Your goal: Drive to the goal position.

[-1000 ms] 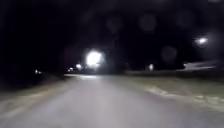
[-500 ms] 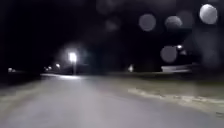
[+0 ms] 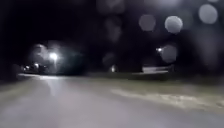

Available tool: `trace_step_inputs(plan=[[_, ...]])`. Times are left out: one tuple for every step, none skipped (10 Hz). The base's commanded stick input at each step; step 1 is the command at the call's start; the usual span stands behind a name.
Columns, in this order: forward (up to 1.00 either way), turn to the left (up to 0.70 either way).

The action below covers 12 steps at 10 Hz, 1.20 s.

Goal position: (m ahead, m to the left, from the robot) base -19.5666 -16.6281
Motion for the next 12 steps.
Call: trace_step_inputs(plan=[[0.00,-1.00],[0.00,-1.00],[0.00,-1.00],[0.00,-1.00],[0.00,-1.00],[0.00,-1.00],[0.00,-1.00],[0.00,-1.00],[0.00,-1.00],[0.00,-1.00],[0.00,-1.00],[0.00,-1.00]])
